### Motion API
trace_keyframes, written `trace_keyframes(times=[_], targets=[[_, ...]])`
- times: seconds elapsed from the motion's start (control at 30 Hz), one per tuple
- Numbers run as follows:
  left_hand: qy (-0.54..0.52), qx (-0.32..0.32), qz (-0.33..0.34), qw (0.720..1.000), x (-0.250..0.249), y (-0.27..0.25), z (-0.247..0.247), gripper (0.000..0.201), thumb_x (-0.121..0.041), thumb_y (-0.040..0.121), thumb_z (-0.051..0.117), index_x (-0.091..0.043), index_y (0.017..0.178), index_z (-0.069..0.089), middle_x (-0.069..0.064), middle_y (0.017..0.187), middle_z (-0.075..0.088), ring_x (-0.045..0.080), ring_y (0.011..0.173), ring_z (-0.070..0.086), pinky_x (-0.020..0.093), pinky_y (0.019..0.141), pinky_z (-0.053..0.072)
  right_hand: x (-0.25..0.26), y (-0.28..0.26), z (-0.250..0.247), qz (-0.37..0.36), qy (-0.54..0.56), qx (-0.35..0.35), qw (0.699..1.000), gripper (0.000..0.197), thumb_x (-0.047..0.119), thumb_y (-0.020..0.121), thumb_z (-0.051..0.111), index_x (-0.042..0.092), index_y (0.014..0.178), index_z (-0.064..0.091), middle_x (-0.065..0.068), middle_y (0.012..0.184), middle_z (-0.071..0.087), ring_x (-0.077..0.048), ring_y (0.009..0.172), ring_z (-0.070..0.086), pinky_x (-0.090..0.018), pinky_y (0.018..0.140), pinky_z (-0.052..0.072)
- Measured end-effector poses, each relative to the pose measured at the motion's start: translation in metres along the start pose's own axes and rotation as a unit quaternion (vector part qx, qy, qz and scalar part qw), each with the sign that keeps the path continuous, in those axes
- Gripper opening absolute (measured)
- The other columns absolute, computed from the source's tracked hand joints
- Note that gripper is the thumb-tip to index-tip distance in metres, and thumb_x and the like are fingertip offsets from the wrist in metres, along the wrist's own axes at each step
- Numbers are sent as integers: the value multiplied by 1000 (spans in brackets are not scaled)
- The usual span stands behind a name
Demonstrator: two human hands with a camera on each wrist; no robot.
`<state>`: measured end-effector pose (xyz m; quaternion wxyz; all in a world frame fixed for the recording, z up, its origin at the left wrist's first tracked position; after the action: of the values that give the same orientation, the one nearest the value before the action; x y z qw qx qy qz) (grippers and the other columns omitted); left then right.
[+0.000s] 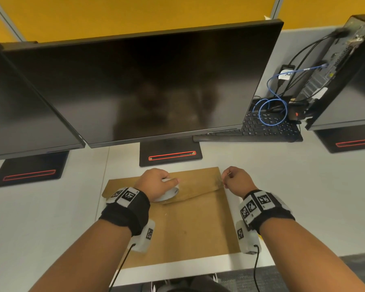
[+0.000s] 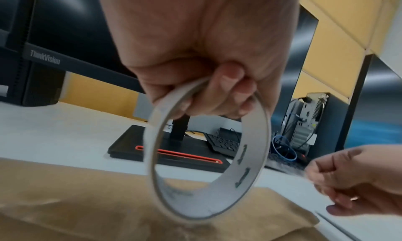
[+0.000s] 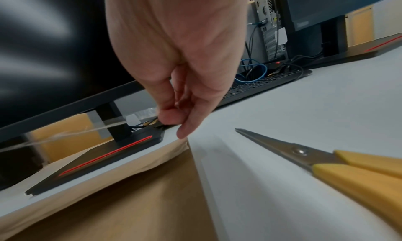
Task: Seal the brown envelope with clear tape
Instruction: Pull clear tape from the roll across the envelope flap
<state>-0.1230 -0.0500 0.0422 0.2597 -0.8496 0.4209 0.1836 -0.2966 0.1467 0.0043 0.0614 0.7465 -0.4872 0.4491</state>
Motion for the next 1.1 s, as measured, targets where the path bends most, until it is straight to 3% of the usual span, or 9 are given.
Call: trace_keyframes(times=[0.13, 0.27, 0.43, 0.53, 0.6, 0.73, 0.8, 0.97, 1.1], targets=[[133, 45, -40, 989, 0, -1, -1, 47, -57, 87, 52, -14, 67, 57, 0, 62, 48, 16, 63, 49, 29, 63, 41, -1, 0, -6, 3, 3, -10, 1000, 28, 4, 87, 46, 22, 68, 56, -3, 75, 62, -26, 80, 62, -35, 77, 52], [171, 77, -81, 979, 1, -2, 1, 50, -61, 85, 52, -18, 61, 52, -2, 58, 45, 14, 58, 46, 26, 59, 37, 1, 2, -2, 15, -25, 22, 999, 18, 4, 84, 52, 17, 73, 59, 0, 73, 61, -21, 76, 62, -29, 70, 49], [-57, 72, -5, 996, 12, -6, -11, 42, -50, 93, 48, -21, 63, 53, -1, 65, 50, 14, 65, 48, 30, 69, 41, -13, 3, -8, 64, 161, 64, 983, 20, -6, 86, 51, 6, 72, 60, -17, 78, 65, -25, 77, 63, -36, 84, 56], [-138, 34, -5, 990, 22, -8, -15, 40, -41, 95, 50, -18, 62, 52, 1, 64, 48, 16, 65, 48, 32, 71, 41, -15, -2, -6, 55, 213, 82, 972, 18, -6, 88, 51, 3, 75, 59, -16, 80, 67, -22, 75, 66, -26, 77, 57], [-108, 21, -13, 994, 26, -7, -13, 37, -41, 92, 55, -20, 61, 54, 0, 63, 49, 17, 65, 49, 33, 68, 42, -13, -3, -3, 58, 196, 87, 975, 19, -9, 86, 50, 4, 75, 58, -13, 76, 67, -17, 71, 66, -16, 64, 54], [39, 21, -34, 998, 20, -11, -4, 38, -46, 88, 57, -16, 65, 58, 2, 67, 55, 20, 72, 55, 33, 68, 45, -9, -3, 2, 11, 8, 53, 998, 21, -1, 81, 54, 12, 67, 60, 1, 72, 68, -13, 78, 63, -20, 73, 48], [117, 27, -50, 992, 14, -14, 1, 39, -47, 90, 53, -18, 64, 55, 2, 72, 55, 21, 77, 55, 31, 70, 43, -8, -3, 7, 1, -40, 29, 999, 16, 3, 82, 55, 12, 70, 59, 4, 72, 63, -12, 74, 58, -14, 63, 41], [206, 57, -98, 972, 9, -15, 21, 38, -44, 90, 50, -15, 114, 51, 5, 107, 63, 23, 95, 61, 32, 76, 49, -14, -1, 13, 10, -100, 11, 995, 12, 7, 83, 55, 4, 81, 66, -5, 80, 66, -19, 80, 57, -22, 65, 40], [218, 87, -107, 966, 6, -15, 32, 32, -38, 91, 46, -18, 112, 60, 2, 110, 65, 20, 96, 61, 29, 74, 47, -17, 1, 10, 21, -104, 25, 994, 10, 7, 83, 57, 6, 79, 66, 2, 74, 62, -15, 76, 56, -17, 55, 37]])
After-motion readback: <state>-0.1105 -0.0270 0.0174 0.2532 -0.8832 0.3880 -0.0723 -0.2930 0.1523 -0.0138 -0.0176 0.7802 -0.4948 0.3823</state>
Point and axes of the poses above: each hand's wrist, its own y-axis towards the middle knuckle, its own z-axis out of the palm, x = y × z, the point moved 2 cm from there along y, towards the middle knuckle
